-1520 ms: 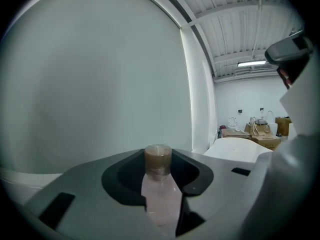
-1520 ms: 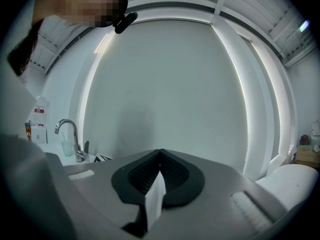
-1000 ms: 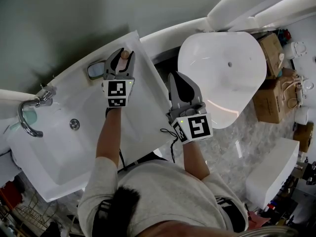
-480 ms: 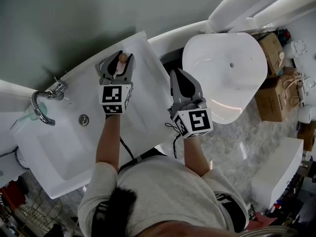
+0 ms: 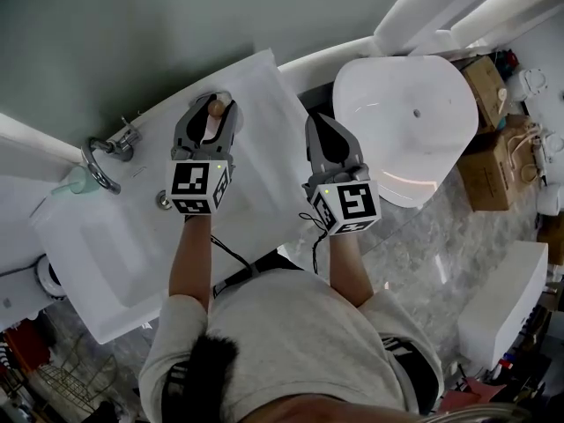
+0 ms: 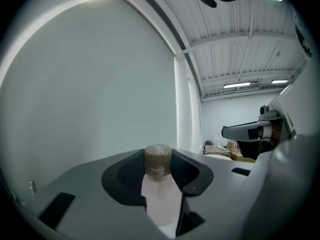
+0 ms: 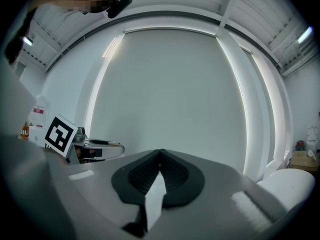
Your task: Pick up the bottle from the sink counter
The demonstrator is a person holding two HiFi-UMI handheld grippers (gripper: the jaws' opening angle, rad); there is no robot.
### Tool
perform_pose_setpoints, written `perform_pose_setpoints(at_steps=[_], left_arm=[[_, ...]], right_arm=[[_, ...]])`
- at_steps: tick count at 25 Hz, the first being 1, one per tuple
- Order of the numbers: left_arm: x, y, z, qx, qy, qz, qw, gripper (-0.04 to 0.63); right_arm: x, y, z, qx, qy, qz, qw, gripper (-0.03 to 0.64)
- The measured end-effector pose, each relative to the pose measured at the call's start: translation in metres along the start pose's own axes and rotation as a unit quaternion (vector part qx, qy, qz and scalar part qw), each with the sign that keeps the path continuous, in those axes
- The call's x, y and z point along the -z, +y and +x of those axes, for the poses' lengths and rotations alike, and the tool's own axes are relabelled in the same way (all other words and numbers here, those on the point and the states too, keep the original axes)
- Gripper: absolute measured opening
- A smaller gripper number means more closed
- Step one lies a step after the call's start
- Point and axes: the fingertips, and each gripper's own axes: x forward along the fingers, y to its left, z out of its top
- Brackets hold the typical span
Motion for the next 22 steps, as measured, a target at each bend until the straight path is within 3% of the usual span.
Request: perform_pose_setpoints(at_steps=[22], left_arm=[[-0.066, 0.009, -0.162, -0.017, -0.050, 0.023, 0.9983, 0.143]], right_arm=[[-0.038, 0.094, -0.078, 0.007, -0.024, -0.024, 0.999, 0.011]])
